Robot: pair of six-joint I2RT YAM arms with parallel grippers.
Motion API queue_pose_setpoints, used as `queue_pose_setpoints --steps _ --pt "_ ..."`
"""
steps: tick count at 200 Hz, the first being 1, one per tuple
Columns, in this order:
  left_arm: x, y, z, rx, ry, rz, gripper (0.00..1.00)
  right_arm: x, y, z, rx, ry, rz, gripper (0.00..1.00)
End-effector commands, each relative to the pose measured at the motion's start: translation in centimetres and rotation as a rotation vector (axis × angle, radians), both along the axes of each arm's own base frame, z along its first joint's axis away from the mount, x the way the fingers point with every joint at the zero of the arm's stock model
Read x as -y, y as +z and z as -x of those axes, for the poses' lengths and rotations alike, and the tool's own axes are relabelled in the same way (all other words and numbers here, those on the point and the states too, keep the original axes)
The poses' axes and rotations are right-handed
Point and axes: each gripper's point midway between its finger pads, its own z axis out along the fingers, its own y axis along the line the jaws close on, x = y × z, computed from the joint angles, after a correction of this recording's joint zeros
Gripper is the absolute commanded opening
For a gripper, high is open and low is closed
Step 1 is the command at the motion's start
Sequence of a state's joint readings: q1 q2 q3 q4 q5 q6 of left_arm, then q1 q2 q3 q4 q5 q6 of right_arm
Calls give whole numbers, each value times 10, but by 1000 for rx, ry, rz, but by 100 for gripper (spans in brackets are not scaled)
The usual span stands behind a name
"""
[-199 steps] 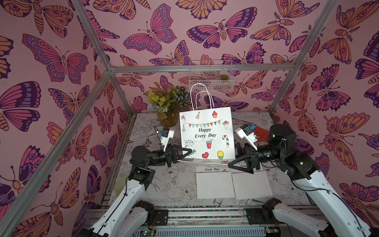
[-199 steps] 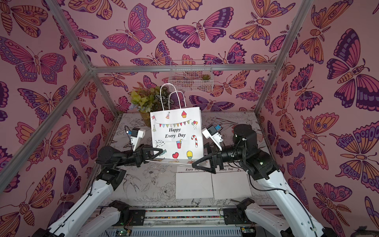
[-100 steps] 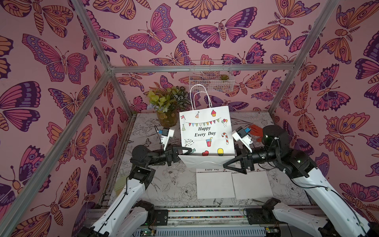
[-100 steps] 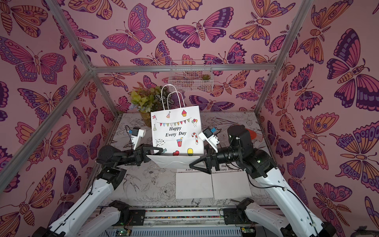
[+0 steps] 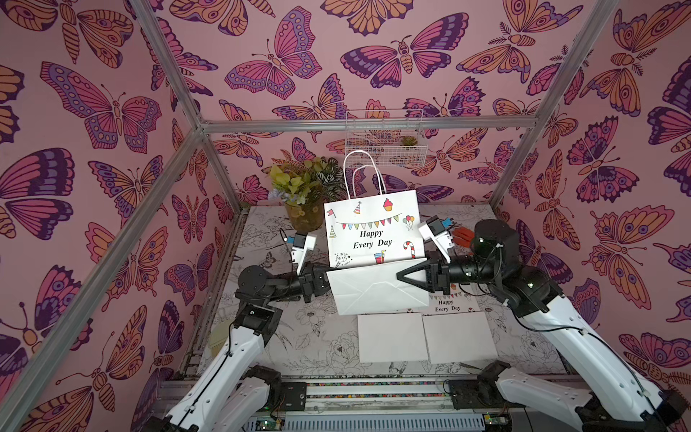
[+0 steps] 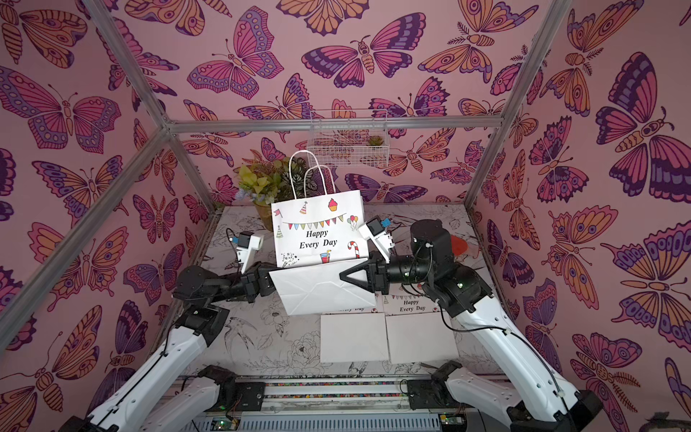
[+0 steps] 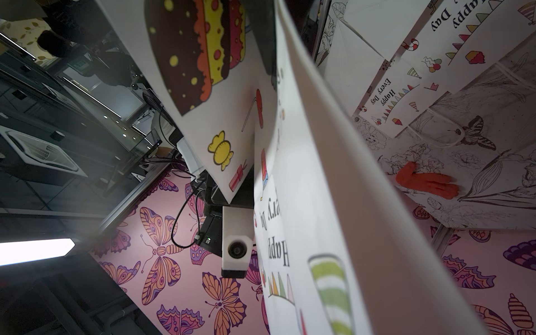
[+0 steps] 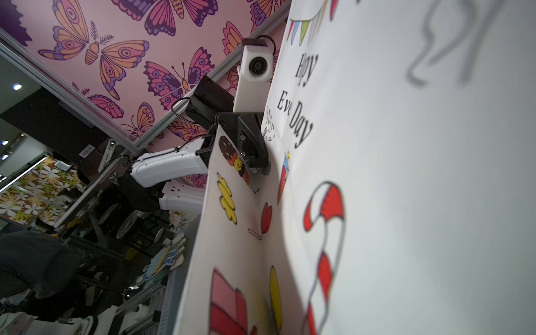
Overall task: Put away the paper bag
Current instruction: Press the paper bag.
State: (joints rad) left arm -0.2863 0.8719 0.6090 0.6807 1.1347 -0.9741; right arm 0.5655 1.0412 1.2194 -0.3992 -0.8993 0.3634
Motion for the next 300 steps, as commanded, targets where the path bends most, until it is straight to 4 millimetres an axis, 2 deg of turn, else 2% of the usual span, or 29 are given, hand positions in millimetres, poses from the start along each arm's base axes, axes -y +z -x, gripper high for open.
queue_pose_setpoints --steps 1,15,37,53,82,106,142,184,231,264,300 --pt "-2 14 11 88 -18 9 0 -2 13 -5 54 -23 -44 24" --pt "-4 18 12 103 0 18 11 -1 12 -4 50 -22 -45 15" --pt "-7 26 13 130 30 36 34 0 9 -1 46 -20 -39 6" --pt "-9 33 16 150 54 52 46 2 6 2 42 -21 -32 0" --pt "-16 51 25 227 96 97 66 6 1 6 40 -23 -15 0" --pt "-20 63 35 249 95 111 74 9 -2 8 43 -31 -4 0" --pt "-20 70 58 294 31 105 76 9 0 6 49 -35 -10 0" --pt "-9 57 63 283 -54 73 75 1 8 -4 48 -30 -39 0" --pt "-2 44 56 255 -85 49 64 -2 15 -9 46 -33 -68 0" --pt "0 42 56 252 -95 44 56 0 23 -8 53 -51 -78 0" --pt "3 31 44 213 -60 7 41 4 26 -3 56 -53 -80 0"
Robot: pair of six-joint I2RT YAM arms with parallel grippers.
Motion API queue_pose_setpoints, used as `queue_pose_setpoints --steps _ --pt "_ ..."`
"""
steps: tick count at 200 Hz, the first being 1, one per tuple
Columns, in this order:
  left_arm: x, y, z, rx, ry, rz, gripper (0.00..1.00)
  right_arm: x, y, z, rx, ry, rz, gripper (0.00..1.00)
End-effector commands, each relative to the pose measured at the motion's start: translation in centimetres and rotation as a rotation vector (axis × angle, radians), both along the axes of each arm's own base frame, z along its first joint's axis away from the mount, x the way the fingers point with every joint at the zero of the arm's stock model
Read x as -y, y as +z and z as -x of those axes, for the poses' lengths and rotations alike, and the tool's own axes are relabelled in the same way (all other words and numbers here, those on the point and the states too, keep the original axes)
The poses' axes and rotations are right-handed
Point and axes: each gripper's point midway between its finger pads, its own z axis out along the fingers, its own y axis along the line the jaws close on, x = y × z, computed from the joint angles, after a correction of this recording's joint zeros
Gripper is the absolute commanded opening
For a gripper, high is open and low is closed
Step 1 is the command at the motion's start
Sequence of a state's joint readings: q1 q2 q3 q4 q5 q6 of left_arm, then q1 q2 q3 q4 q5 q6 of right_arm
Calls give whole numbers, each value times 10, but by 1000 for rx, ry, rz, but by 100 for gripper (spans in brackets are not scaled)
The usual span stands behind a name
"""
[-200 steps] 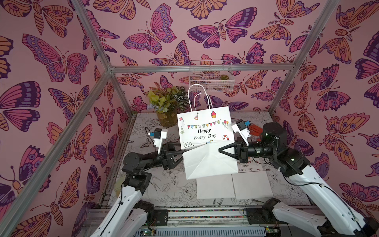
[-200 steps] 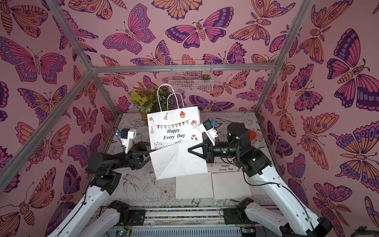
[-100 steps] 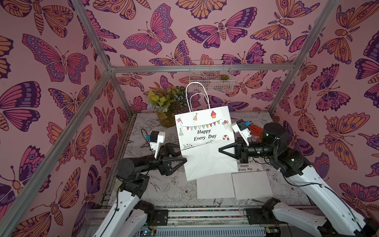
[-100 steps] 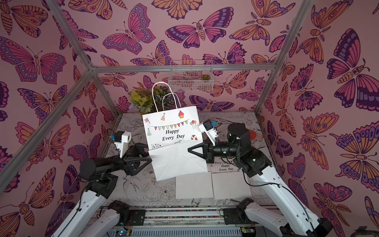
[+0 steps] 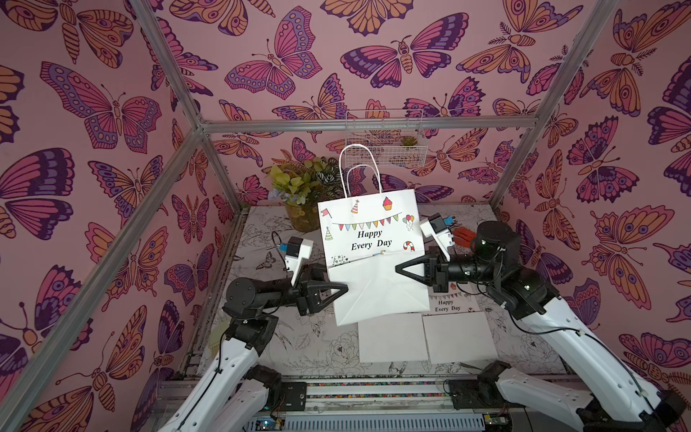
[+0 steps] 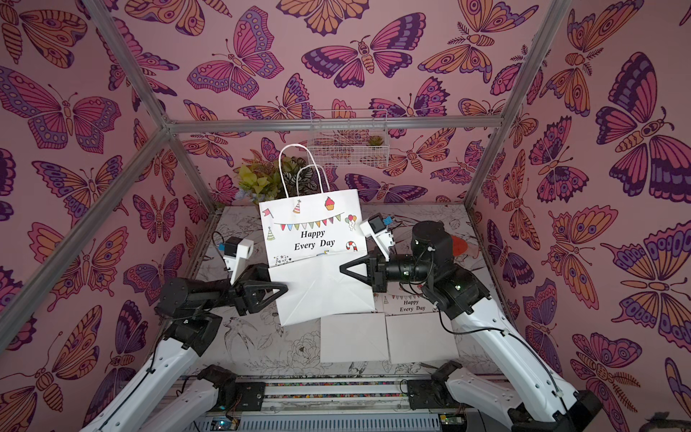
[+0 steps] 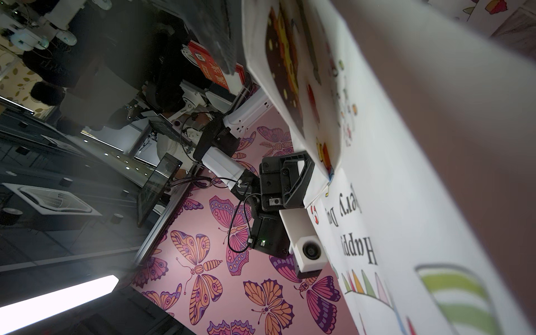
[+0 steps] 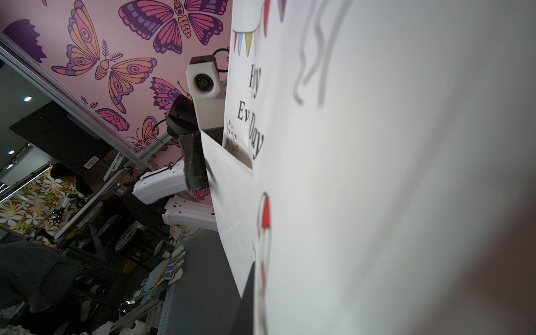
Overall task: Put away the paper bag
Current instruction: Press the paper bag.
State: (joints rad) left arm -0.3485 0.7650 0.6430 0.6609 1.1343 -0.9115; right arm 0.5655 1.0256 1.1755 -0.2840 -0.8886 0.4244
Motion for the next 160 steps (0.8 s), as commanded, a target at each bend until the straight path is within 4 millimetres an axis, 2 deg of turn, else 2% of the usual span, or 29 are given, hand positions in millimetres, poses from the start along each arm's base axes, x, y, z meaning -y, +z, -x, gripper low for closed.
queue_pose_setpoints --steps 1,34,47,58,81,129,160 --pt "2 -2 2 35 -5 -25 40 5 19 2 40 -33 -29 0" --pt "3 -5 -5 24 18 -26 15 6 10 9 14 -2 -17 0" --pt "3 -5 -7 22 23 -25 12 6 8 13 4 14 -18 0" --pt "4 -6 -9 14 28 -25 13 5 6 15 -3 26 -16 0" --pt "4 -6 -13 6 39 -23 23 4 1 17 -17 46 -9 0" --pt "3 -4 -16 4 60 -15 25 -1 -5 19 -34 72 -10 0" --pt "3 -2 -15 11 60 -10 39 -3 -9 17 -40 73 -8 0"
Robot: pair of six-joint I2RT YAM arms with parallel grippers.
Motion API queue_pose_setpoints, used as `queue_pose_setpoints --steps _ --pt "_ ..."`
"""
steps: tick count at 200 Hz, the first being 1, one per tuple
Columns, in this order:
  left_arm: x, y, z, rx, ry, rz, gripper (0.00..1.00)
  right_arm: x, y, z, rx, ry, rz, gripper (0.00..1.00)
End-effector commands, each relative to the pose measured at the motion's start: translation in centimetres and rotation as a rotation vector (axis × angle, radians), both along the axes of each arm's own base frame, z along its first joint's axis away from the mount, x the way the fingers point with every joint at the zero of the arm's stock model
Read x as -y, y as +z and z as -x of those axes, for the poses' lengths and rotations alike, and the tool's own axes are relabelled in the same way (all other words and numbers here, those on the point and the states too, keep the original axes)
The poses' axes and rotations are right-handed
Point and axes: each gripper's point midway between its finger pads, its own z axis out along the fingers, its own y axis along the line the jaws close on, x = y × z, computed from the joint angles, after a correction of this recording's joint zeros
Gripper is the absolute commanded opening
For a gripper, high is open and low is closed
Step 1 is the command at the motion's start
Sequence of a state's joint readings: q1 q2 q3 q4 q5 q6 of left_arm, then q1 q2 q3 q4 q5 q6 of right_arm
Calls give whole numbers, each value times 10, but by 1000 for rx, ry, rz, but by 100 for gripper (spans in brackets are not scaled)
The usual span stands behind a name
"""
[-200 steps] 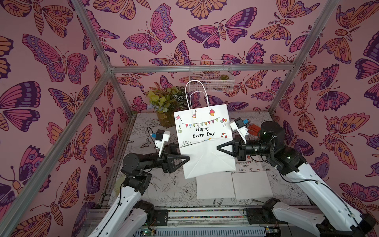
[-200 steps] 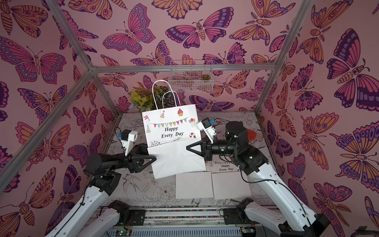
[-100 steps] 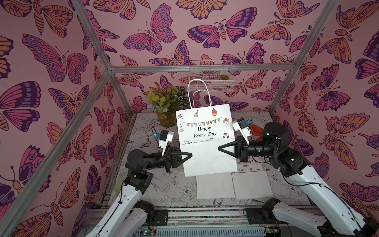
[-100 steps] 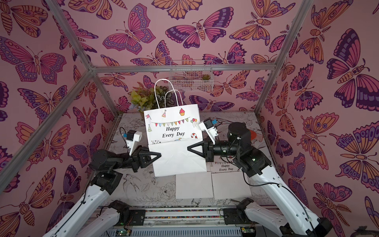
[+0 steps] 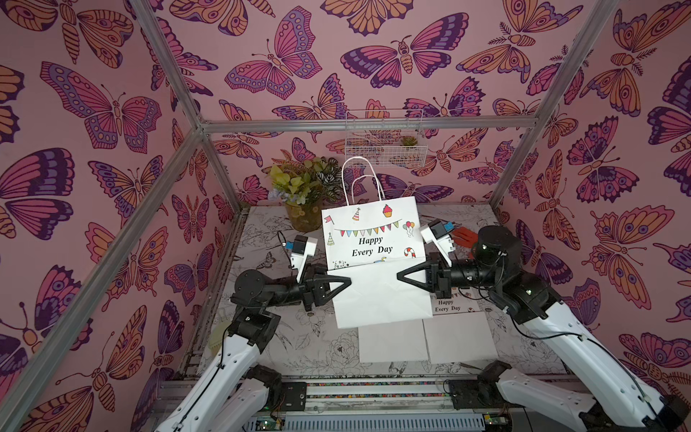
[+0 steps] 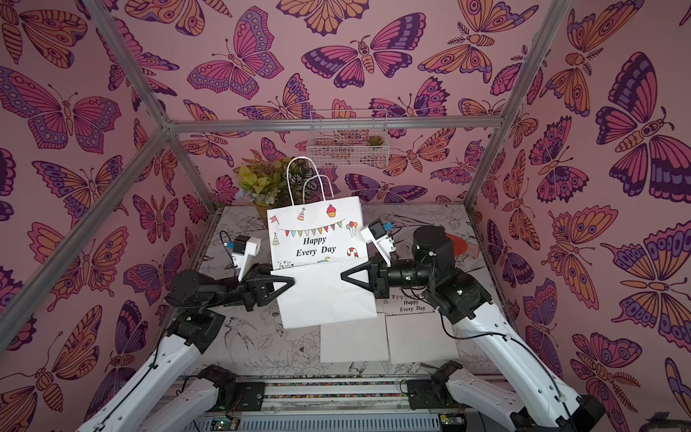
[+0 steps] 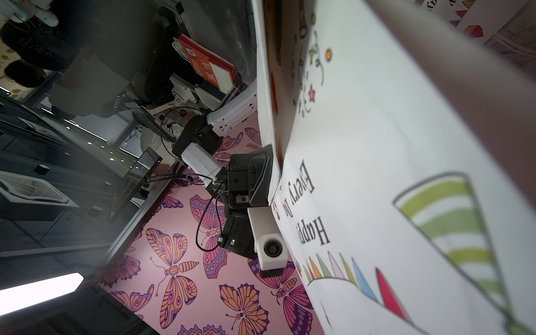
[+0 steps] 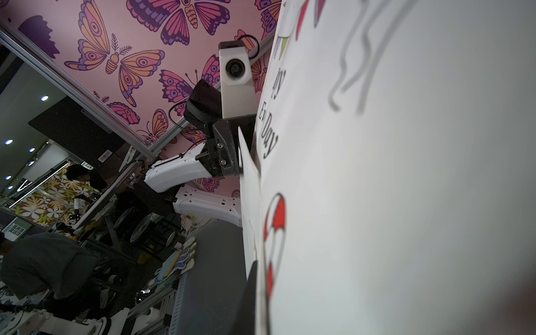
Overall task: Put away the paper bag
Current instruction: Press the paper bag.
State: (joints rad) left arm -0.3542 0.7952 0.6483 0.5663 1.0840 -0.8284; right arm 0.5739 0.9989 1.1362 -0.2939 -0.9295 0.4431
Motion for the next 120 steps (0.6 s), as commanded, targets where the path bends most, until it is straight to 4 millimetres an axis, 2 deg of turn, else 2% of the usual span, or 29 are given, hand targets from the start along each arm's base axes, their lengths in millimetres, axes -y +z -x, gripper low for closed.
queue_pose_setpoints --steps 1,33,39,55,78,97,120 --pt "-1 12 4 48 6 18 40 -4 0 3 1 27 -11 0" --pt "-2 16 6 63 9 29 41 -5 1 2 0 28 -12 0" --pt "-2 17 6 65 13 31 38 -5 1 2 -1 28 -13 0" --pt "-3 17 5 68 26 37 23 -5 1 2 -2 30 -15 0" --pt "-3 18 3 74 32 41 9 -6 3 4 -1 36 -18 0" --pt "-4 19 3 79 42 48 4 -6 1 7 -4 46 -15 0" --pt "-4 21 3 82 45 53 3 -6 -4 8 -10 53 -3 0"
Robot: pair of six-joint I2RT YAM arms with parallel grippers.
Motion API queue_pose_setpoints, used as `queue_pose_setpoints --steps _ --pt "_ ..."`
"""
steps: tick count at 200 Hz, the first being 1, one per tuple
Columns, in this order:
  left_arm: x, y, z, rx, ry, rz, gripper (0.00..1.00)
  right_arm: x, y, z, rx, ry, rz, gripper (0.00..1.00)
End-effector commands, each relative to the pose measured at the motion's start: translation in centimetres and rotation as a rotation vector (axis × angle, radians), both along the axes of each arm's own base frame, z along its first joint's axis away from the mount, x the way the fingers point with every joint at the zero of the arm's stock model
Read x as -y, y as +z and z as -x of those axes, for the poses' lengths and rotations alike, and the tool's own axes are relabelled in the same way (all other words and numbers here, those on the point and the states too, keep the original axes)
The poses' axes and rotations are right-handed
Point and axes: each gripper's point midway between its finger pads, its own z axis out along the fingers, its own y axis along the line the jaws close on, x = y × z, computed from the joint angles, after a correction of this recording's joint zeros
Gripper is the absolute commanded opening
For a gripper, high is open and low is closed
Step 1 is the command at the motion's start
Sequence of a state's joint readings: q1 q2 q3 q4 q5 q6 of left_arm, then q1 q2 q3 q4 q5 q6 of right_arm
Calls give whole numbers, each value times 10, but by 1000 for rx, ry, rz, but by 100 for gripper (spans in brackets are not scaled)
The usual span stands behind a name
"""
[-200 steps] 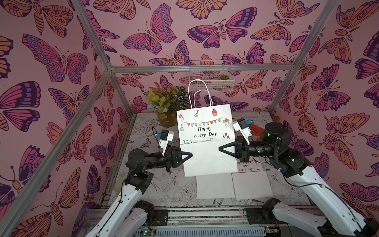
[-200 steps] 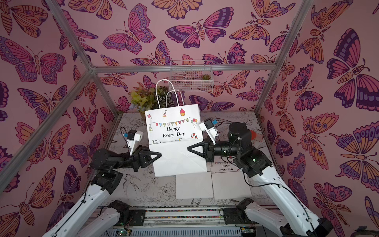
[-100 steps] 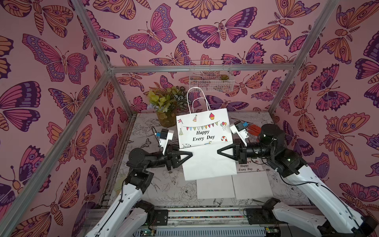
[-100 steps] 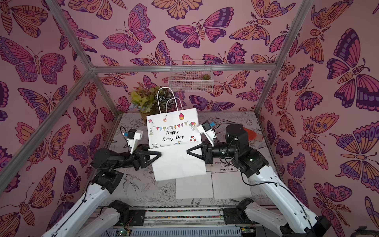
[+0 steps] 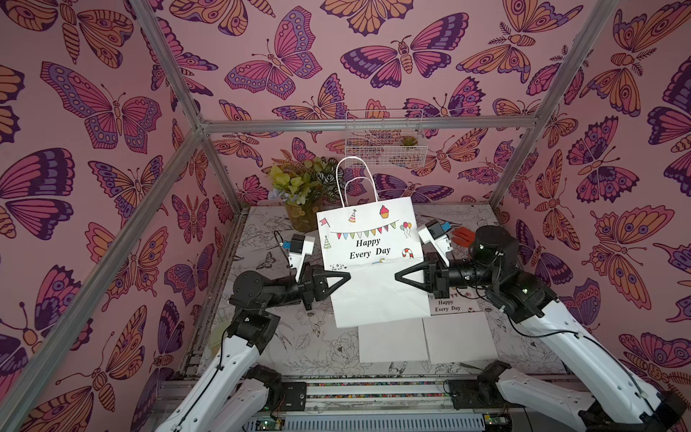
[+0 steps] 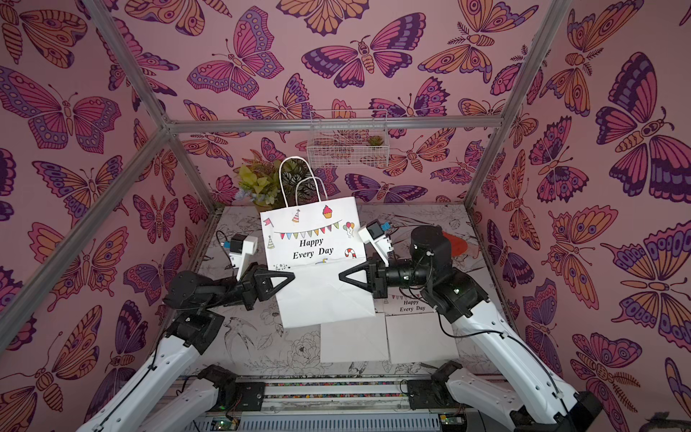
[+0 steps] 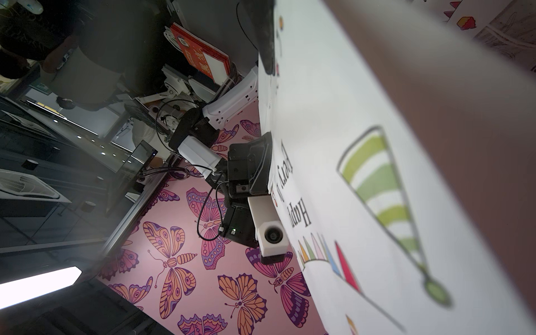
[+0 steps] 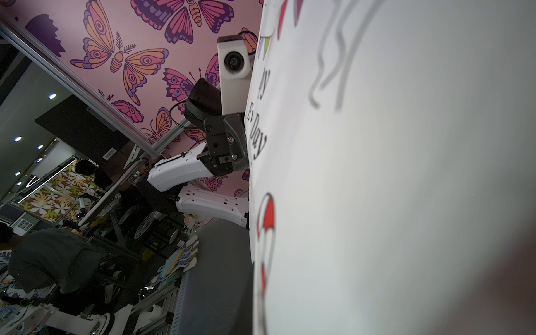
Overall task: Put away the paper bag
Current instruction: Press the paper bag.
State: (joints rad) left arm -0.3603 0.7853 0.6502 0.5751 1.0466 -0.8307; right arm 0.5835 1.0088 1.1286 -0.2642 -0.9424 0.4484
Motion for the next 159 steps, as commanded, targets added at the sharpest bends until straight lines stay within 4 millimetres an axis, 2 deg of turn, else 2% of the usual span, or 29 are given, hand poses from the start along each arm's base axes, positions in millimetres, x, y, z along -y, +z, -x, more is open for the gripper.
queue_pose_setpoints --steps 1,19,30,38,50,57,66,76,90,106,121,129,149,159 --pt "-3 15 4 69 17 33 3 -2 -4 7 -14 32 7 0" --pt "-2 13 3 62 17 31 0 -2 -4 7 -3 34 13 0" --pt "-1 12 2 57 14 28 0 -2 -1 5 20 27 25 6" --pt "-1 10 1 51 11 25 0 -1 3 5 40 22 31 14" --pt "0 9 0 45 6 21 0 -1 12 4 68 21 29 36" --pt "0 8 0 44 4 20 0 -1 18 3 86 23 25 46" --pt "0 8 1 46 2 19 0 -1 24 2 104 21 21 52" --pt "0 8 2 47 -2 18 0 -1 29 0 117 21 15 53" --pt "0 8 3 50 -5 17 0 -2 32 -3 127 22 11 50" --pt "0 8 3 52 -3 19 0 -5 34 -6 124 30 3 31" --pt "-1 8 3 51 -2 19 0 -7 33 -7 117 37 -4 21" --pt "0 8 3 49 -2 18 0 -8 33 -8 115 36 -8 13" --pt "-1 8 2 47 2 19 0 -8 35 -9 121 35 -22 4" --pt "-1 9 2 48 4 21 11 -9 35 -9 123 36 -24 0"
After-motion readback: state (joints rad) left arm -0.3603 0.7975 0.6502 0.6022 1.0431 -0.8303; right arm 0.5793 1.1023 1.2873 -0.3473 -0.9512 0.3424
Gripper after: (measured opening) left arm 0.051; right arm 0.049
